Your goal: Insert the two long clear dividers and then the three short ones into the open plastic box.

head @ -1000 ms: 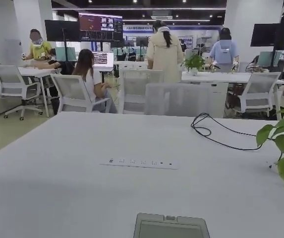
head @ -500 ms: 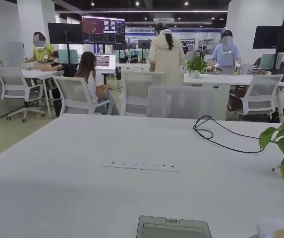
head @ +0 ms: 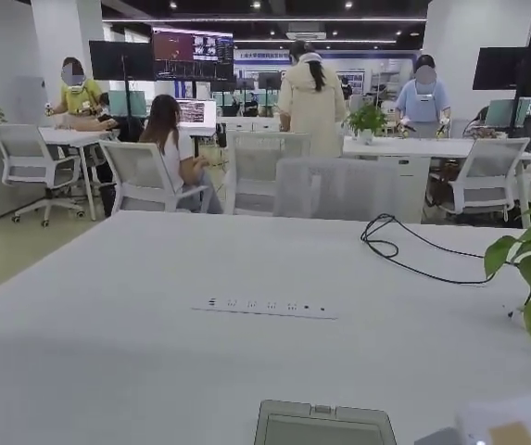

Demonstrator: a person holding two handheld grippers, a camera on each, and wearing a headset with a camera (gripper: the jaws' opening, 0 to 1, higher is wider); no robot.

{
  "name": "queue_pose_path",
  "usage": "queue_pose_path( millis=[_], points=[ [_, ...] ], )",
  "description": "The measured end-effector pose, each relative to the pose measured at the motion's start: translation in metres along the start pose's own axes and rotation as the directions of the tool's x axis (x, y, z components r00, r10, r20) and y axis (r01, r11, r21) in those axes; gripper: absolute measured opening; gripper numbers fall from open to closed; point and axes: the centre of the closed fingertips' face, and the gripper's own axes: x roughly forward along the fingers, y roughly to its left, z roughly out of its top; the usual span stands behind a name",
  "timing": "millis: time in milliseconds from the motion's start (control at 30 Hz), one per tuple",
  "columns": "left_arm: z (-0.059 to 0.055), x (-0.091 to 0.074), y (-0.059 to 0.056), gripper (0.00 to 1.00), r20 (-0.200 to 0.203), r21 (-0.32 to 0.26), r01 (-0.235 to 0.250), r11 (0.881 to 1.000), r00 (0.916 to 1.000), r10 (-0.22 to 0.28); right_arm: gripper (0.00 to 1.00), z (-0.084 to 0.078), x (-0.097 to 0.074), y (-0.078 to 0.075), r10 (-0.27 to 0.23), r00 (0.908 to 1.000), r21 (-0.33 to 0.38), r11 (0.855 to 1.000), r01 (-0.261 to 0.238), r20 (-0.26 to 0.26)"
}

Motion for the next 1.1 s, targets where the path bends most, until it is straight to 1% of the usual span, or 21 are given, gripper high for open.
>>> queue_pose_path(
  millis=[100, 167, 267, 333, 367, 400, 433, 467, 500, 600, 700, 767, 833, 867, 933, 967, 1000, 1033, 1100],
  points=[
    [-0.001, 0.0, 0.001, 0.0, -0.001, -0.036, 0.003, 0.999, 1.0, -0.003, 0.32, 0.001, 0.001, 0.0, -0.001, 1.0, -0.005, 1.0, 0.001, 0.0],
    [-0.001, 0.0, 0.002, 0.0, -0.002, -0.052, -0.002, 0.999, 1.0, 0.002, 0.32, 0.001, 0.001, -0.001, -0.004, 1.0, -0.008, 1.0, 0.004, -0.002],
    [-0.001, 0.0, 0.003, 0.0, -0.003, -0.095, -0.016, 0.995, 0.9999, 0.016, 0.32, 0.002, 0.001, -0.002, -0.01, 0.9999, -0.012, 1.0, 0.01, -0.005],
    [-0.002, 0.001, 0.003, 0.0, -0.012, -0.161, -0.027, 0.987, 0.9996, 0.025, 0.32, 0.001, 0.002, -0.002, -0.012, 0.9999, -0.012, 1.0, 0.012, -0.011],
    [-0.003, 0.001, 0.004, 0.0, -0.02, -0.172, -0.025, 0.985, 0.9996, 0.021, 0.32, 0.001, 0.002, -0.002, -0.013, 0.9998, -0.014, 1.0, 0.013, -0.014],
    [-0.002, 0.001, 0.005, 0.0, -0.013, -0.164, -0.028, 0.986, 0.9996, 0.026, 0.33, 0.0, 0.002, -0.002, -0.017, 0.9997, -0.015, 1.0, 0.017, -0.017],
    [-0.002, 0.001, 0.004, 0.0, -0.013, -0.18, -0.03, 0.983, 0.9995, 0.028, 0.33, 0.0, 0.002, -0.002, -0.02, 0.9996, -0.018, 1.0, 0.019, -0.019],
    [-0.003, 0.001, 0.005, 0.0, -0.014, -0.182, -0.033, 0.983, 0.9994, 0.031, 0.33, 0.0, 0.003, -0.002, -0.021, 0.9996, -0.018, 1.0, 0.02, -0.02],
    [-0.003, 0.001, 0.005, 0.0, -0.018, -0.211, -0.037, 0.977, 0.9993, 0.034, 0.33, 0.0, 0.003, -0.002, -0.023, 0.9995, -0.013, 1.0, 0.022, -0.023],
    [-0.003, 0.001, 0.006, 0.0, -0.023, -0.238, -0.037, 0.971, 0.9992, 0.032, 0.33, -0.001, 0.003, -0.002, -0.021, 0.9994, -0.01, 1.0, 0.021, -0.027],
    [-0.003, 0.0, 0.007, 0.0, -0.026, -0.246, -0.043, 0.968, 0.999, 0.038, 0.35, -0.001, 0.004, -0.003, -0.032, 0.9991, -0.052, 0.998, 0.031, -0.028],
    [-0.002, 0.0, 0.008, 0.0, -0.031, -0.224, -0.055, 0.973, 0.9983, 0.049, 0.34, -0.002, 0.004, -0.003, -0.031, 0.9992, -0.042, 0.999, 0.03, -0.026],
    [-0.004, -0.001, 0.012, 0.0, -0.056, -0.183, -0.075, 0.98, 0.9963, 0.066, 0.35, -0.001, 0.004, -0.003, -0.018, 0.9997, -0.006, 1.0, 0.017, -0.017],
    [-0.006, -0.002, 0.015, 0.0, -0.074, -0.134, -0.085, 0.987, 0.9943, 0.076, 0.36, 0.0, 0.004, -0.002, -0.005, 0.9999, 0.009, 1.0, 0.006, -0.011],
    [-0.01, -0.003, 0.015, 0.0, -0.107, -0.078, -0.085, 0.993, 0.9913, 0.076, 0.37, 0.001, 0.004, 0.001, 0.02, 0.9998, 0.045, 0.999, -0.02, 0.003],
    [-0.011, -0.003, 0.016, 0.0, -0.117, -0.031, -0.087, 0.996, 0.9897, 0.082, 0.37, 0.002, 0.003, 0.001, 0.027, 0.9996, 0.056, 0.998, -0.028, 0.01],
    [-0.011, -0.002, 0.015, 0.0, -0.119, -0.02, -0.084, 0.996, 0.9896, 0.081, 0.37, 0.002, 0.003, 0.001, 0.03, 0.9995, 0.059, 0.998, -0.03, 0.012],
    [-0.014, -0.002, 0.013, 0.0, -0.141, 0.037, -0.07, 0.997, 0.9872, 0.075, 0.37, 0.004, 0.002, 0.002, 0.042, 0.9989, 0.085, 0.995, -0.044, 0.024],
    [-0.016, -0.001, 0.01, 0.0, -0.156, 0.093, -0.054, 0.994, 0.9854, 0.069, 0.37, 0.008, 0.001, 0.006, 0.078, 0.9956, 0.135, 0.987, -0.085, 0.052]
  ],
)
